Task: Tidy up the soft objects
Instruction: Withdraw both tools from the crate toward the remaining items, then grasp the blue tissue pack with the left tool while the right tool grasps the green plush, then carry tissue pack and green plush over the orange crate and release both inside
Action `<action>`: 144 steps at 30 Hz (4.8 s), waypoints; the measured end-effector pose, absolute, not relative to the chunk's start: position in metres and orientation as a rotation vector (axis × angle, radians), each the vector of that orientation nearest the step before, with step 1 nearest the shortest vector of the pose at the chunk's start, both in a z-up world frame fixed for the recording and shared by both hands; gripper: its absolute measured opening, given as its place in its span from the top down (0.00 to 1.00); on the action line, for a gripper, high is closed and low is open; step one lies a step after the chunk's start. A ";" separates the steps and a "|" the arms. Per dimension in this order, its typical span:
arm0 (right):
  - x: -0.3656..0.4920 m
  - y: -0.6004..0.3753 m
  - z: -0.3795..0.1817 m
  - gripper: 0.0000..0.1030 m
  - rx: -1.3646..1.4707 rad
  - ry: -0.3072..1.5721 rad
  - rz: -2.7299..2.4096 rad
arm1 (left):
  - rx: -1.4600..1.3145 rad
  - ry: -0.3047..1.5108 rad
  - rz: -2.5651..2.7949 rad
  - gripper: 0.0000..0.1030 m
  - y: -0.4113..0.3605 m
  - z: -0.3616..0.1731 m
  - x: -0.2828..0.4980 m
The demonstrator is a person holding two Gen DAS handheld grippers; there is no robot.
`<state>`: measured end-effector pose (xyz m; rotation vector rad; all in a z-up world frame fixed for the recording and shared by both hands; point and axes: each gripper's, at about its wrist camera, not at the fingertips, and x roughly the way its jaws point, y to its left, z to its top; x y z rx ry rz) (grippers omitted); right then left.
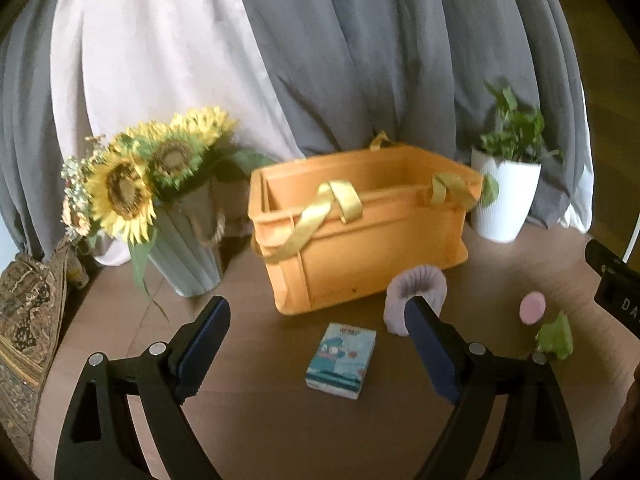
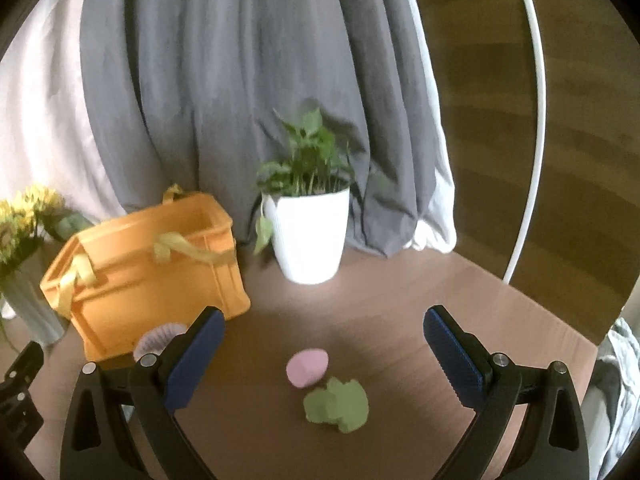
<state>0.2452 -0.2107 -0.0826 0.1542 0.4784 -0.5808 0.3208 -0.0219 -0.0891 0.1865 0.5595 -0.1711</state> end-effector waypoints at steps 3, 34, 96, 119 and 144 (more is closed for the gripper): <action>0.248 -0.215 -0.095 0.02 0.164 0.518 -0.581 | 0.199 0.594 -0.171 0.13 -0.025 -0.101 0.324; 0.300 -0.241 -0.201 0.02 0.202 0.861 -0.613 | 0.242 0.868 -0.178 0.13 -0.048 -0.200 0.383; 0.277 -0.193 -0.078 0.37 0.155 0.575 -0.162 | 0.045 0.520 -0.192 0.47 -0.014 -0.055 0.311; 0.314 -0.185 -0.015 0.37 0.176 0.440 -0.031 | 0.049 0.329 -0.192 0.47 -0.014 0.004 0.335; 0.413 -0.196 0.006 0.37 0.089 0.422 0.016 | 0.105 0.316 -0.180 0.47 -0.039 0.011 0.436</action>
